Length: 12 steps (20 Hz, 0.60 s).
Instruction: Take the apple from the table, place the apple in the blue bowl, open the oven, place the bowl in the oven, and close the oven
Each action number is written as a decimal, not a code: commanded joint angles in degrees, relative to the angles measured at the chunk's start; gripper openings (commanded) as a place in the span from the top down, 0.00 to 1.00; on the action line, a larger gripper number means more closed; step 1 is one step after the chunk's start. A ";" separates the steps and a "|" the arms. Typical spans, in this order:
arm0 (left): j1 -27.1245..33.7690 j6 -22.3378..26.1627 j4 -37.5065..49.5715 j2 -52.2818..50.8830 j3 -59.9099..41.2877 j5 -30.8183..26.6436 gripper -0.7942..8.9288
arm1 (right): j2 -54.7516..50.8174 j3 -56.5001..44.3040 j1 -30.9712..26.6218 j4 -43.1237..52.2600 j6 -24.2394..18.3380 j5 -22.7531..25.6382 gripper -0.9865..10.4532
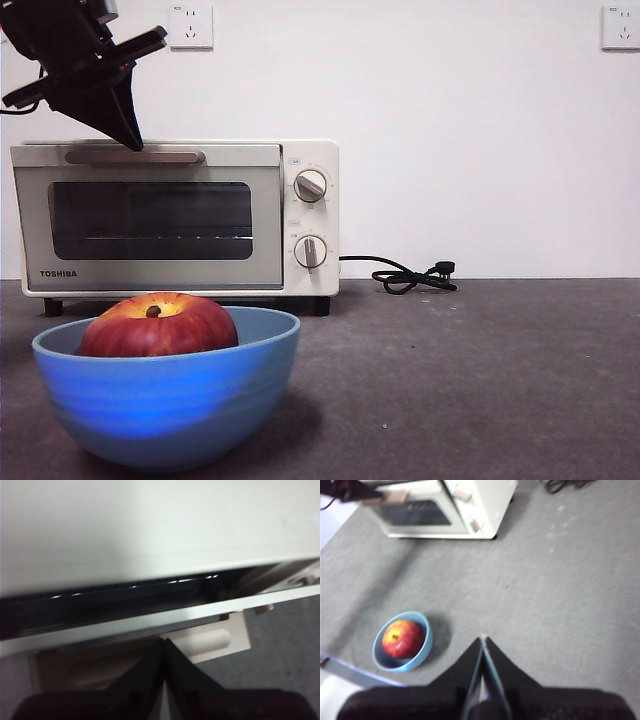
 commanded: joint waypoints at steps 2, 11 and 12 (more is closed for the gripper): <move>-2.03 1.16 -3.89 2.78 -2.71 -3.23 0.92 | 0.00 -0.48 0.04 0.59 0.28 0.39 0.92; -3.41 -3.69 9.05 -8.31 -21.90 -3.04 0.93 | 0.02 -0.48 0.04 0.52 -0.26 1.09 0.92; -3.41 -3.82 9.62 -9.18 -23.39 -3.28 0.93 | 0.02 -0.48 0.04 0.52 -0.57 1.27 0.92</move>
